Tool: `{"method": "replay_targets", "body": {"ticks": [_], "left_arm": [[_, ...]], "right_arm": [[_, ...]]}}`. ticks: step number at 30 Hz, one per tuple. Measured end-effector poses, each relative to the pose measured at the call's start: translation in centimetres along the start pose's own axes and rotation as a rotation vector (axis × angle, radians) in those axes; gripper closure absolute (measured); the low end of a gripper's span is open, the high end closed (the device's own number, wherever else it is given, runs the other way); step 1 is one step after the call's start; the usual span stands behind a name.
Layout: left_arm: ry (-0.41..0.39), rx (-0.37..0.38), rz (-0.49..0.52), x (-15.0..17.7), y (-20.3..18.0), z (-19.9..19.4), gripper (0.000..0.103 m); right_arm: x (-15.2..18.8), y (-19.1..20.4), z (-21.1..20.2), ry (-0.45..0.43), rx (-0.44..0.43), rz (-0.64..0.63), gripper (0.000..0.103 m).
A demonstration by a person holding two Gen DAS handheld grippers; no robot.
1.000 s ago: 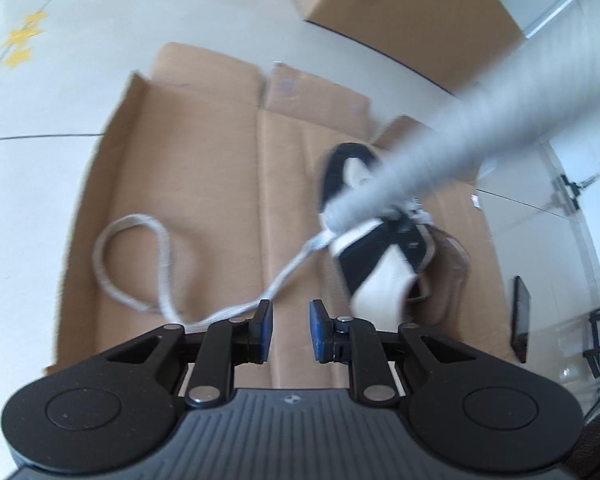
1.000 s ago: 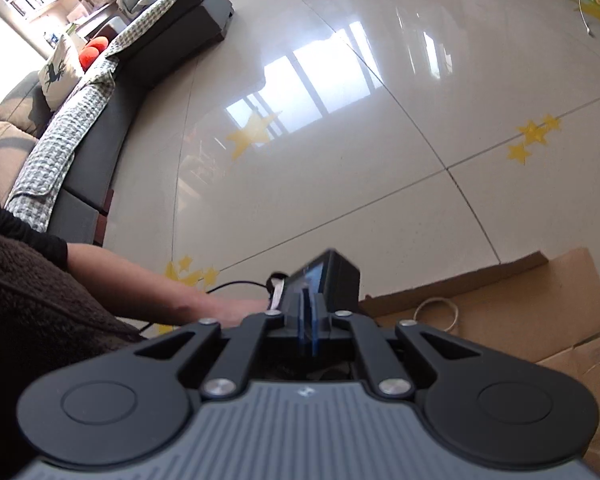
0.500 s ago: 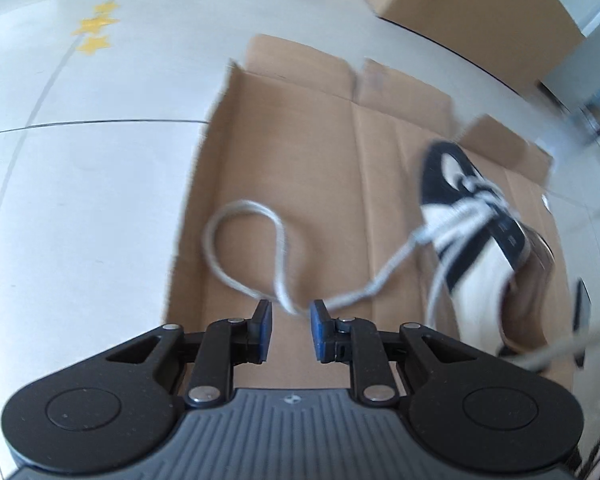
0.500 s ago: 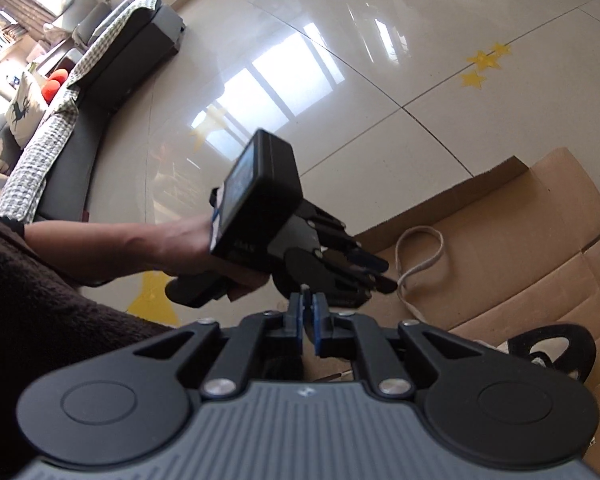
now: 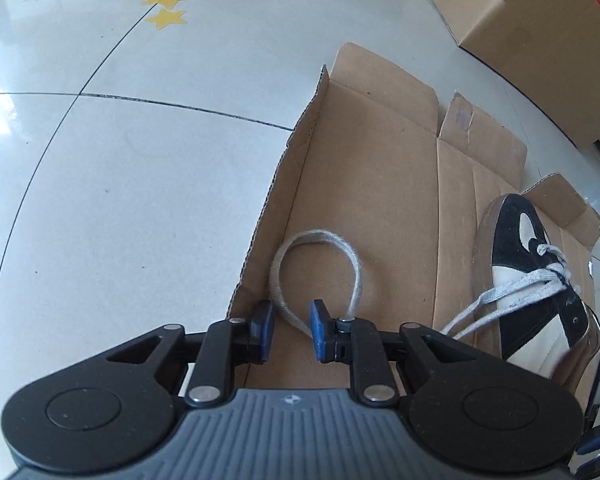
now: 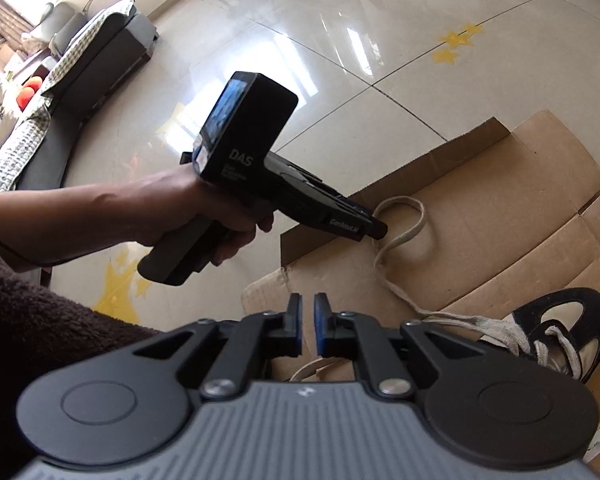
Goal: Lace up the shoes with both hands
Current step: 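Grasp the white lace end on the cardboard with the left tool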
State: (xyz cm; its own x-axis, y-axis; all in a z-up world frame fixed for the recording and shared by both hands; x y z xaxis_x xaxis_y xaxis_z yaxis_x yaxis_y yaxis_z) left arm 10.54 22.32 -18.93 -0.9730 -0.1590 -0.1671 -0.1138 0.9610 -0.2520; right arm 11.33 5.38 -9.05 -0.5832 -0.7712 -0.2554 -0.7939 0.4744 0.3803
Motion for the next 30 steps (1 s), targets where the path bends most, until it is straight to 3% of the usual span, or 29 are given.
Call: {"method": "replay_targets", "body": {"ticks": [4, 10, 21, 25, 26, 27, 28, 30], "left_arm": [[-0.032, -0.065, 0.071, -0.6, -1.0, 0.0, 0.09], [-0.071, -0.122, 0.165, -3.1, -3.1, 0.9, 0.09], [-0.088, -0.06, 0.313, -7.1, -8.8, 2.9, 0.089], [-0.07, -0.037, 0.365, -7.2, -10.8, 3.0, 0.082], [-0.06, -0.028, 0.371, -7.2, -11.1, 3.1, 0.077], [-0.054, -0.021, 0.372, -7.0, -11.4, 3.1, 0.061], [-0.056, -0.021, 0.368, -6.8, -11.7, 2.9, 0.05], [-0.067, -0.022, 0.367, -6.3, -12.0, 2.4, 0.05]], "right_arm": [[0.4, -0.3, -0.2, -0.034, 0.028, 0.02, 0.068], [1.3, -1.3, -0.5, -0.071, 0.029, 0.057, 0.061], [2.6, -3.7, -1.1, -0.101, 0.037, 0.115, 0.055], [3.1, -3.9, -1.3, -0.104, 0.047, 0.117, 0.053], [3.2, -4.0, -1.3, -0.105, 0.049, 0.118, 0.052], [3.3, -4.0, -1.3, -0.107, 0.049, 0.122, 0.052], [3.4, -4.1, -1.4, -0.108, 0.048, 0.126, 0.051], [3.7, -4.2, -1.4, -0.11, 0.051, 0.128, 0.049]]}}
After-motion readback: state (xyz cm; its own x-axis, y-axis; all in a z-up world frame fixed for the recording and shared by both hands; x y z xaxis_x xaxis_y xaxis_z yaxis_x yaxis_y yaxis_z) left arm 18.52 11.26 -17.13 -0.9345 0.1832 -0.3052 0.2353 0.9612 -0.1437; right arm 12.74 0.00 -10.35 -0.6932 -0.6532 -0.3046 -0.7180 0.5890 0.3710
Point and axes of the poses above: each gripper's, at about its wrist camera, not at the fingertips, and z roughly the way its jaws point, y to its left, x to its underside, the point moved 2 cm from there along z, roughly the way its jaws point, and after that the axes turned 12 degrees about y, right-handed, at the moved point
